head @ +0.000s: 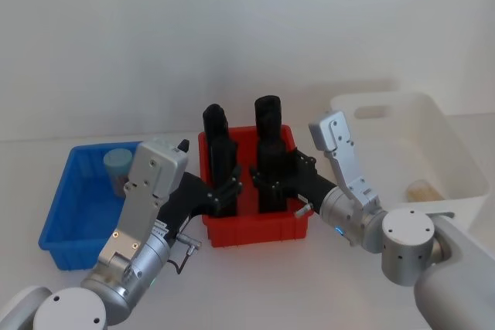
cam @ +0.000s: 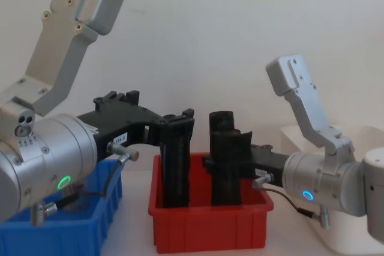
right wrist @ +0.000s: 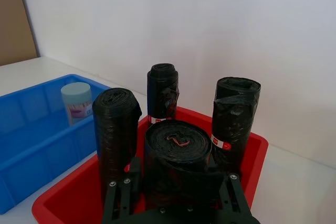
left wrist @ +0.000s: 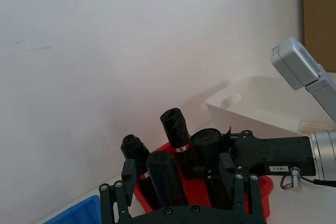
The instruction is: Pick the cotton swabs from the blue box and place them into the white box.
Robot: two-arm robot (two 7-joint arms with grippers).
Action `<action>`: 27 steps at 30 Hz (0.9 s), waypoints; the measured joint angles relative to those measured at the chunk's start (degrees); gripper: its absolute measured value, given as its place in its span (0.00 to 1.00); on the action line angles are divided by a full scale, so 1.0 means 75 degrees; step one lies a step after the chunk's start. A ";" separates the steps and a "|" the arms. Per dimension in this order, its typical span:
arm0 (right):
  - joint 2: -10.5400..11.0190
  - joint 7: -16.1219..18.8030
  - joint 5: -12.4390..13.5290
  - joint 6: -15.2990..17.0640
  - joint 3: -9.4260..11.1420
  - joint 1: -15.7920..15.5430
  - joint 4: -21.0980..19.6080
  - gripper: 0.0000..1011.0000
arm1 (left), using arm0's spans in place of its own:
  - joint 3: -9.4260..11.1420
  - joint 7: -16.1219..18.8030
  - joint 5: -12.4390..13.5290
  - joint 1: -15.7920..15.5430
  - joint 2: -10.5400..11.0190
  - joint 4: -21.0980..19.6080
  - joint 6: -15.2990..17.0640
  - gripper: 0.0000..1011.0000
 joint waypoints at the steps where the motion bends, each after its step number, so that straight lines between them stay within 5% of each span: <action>1: -0.0006 0.0001 0.0000 -0.0007 0.0000 0.0012 0.0020 0.70 | 0.0000 0.0000 0.0000 0.0000 0.0000 0.0000 0.0000 0.99; 9: 0.0016 0.0003 0.0084 0.0010 0.0005 -0.0067 -0.0199 0.53 | 0.0000 0.0000 0.0000 0.0000 0.0000 0.0000 0.0000 0.99; 27: 0.0507 -0.0439 0.0506 0.0305 0.0134 -0.1224 -0.2968 0.50 | 0.0000 0.0001 0.0000 0.0000 0.0000 0.0000 0.0000 0.99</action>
